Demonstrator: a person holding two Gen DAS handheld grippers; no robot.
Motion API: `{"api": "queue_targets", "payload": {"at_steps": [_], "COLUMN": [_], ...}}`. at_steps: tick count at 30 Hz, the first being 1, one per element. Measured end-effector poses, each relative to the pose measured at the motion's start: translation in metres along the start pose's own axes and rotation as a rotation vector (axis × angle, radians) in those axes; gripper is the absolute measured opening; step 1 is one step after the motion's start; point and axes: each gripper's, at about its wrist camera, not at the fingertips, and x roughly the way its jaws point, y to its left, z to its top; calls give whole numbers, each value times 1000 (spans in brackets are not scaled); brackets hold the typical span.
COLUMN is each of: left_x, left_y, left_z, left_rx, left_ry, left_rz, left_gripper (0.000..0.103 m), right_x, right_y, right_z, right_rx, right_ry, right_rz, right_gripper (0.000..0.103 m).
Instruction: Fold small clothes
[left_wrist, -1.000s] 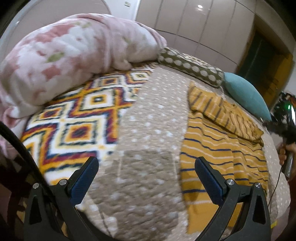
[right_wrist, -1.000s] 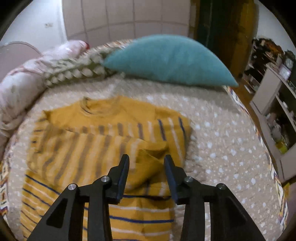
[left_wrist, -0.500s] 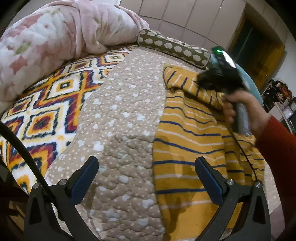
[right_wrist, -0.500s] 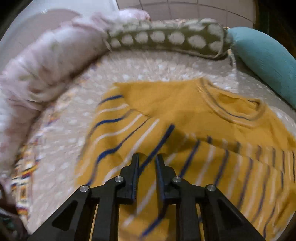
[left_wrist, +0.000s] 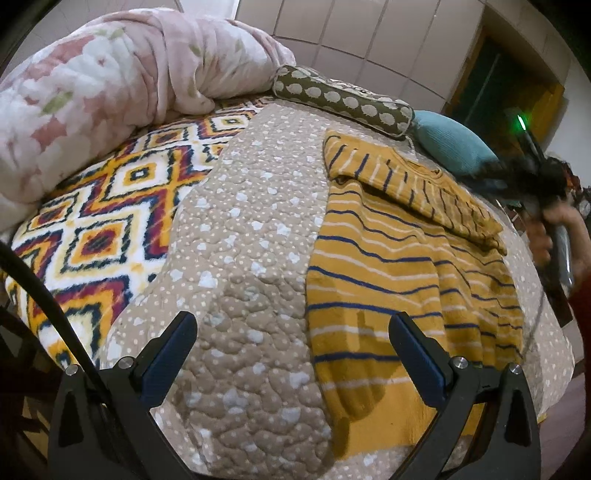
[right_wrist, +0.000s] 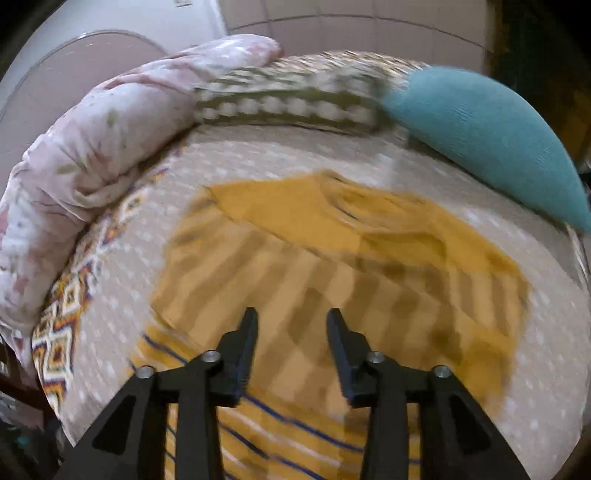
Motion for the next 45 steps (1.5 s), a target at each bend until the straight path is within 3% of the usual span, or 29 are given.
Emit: {"api": "queue_targets", "payload": {"at_steps": [1,2,3,4,5,7,11,13,16,18,19,20,23,24,25,29,32,34,36,37,38,39,40,42,45], "left_x": [-2,-4,-7,-9,-10,-7,19,42,78,87,89,89,86,85,83,73,66,64,63,64,65,66,66,61,38], "left_y": [-2,-5,-7,-10,-11,-12,-8,-4,-2,-7,-13,-17,-27,-29,-30,-28,-30,-32,-37,-40,-42,-45,-46,-43,-41], "left_z": [-1,-2,-3,-3,-3,-3,2,9,18,22,23,24,19,15,11,-4,-14,-19,-19,-19,-17,-14,-12,-8,-9], "left_rx": [6,11,19,29,43,65,89,67,20,22,32,32,4,-1,-10,-54,-61,-53,-36,-26,-16,3,6,-11,3], "left_ry": [-4,-9,-16,-24,-27,-16,51,108,193,191,189,194,216,216,211,203,199,198,196,201,204,212,220,227,204], "left_rz": [5,9,13,20,31,38,3,-57,-153,-149,-165,-186,-271,-281,-284,-310,-323,-305,-264,-228,-187,-114,-107,-109,-92], "left_gripper": [103,103,103,103,103,103,103,103,103,102,95,82,65,64,63,63,63,63,61,51,31,17,8,8,7], "right_x": [0,5,11,7,-5,-33,-78,-89,-86,-79,-77,-76,-69,-63,-60,-59,-62,-64,-64,-65,-66,-67,-68,-68,-80], "right_y": [-23,-49,-85,-109,-129,-150,-152,-150,-141,-132,-124,-122,-108,-102,-97,-72,-61,-52,-44,-41,-38,-35,-30,-21,-30], "right_z": [-11,-21,-37,-50,-63,-88,-149,-189,-236,-262,-272,-276,-285,-285,-286,-292,-304,-317,-326,-330,-335,-336,-337,-334,-336], "right_rx": [48,108,202,262,309,350,355,383,423,458,468,471,513,532,535,514,507,487,482,483,484,486,482,452,449], "right_ry": [27,70,116,108,71,3,-61,-60,-49,-52,-71,-87,-124,-121,-122,-139,-127,-123,-118,-124,-127,-127,-126,-104,-103], "right_rz": [-6,-16,-86,-154,-214,-229,-63,44,187,275,309,325,443,516,536,564,596,575,554,545,538,532,518,461,457], "right_gripper": [60,60,57,48,48,49,57,57,57,57,57,57,57,57,57,56,50,39,35,35,35,33,28,10,8]}}
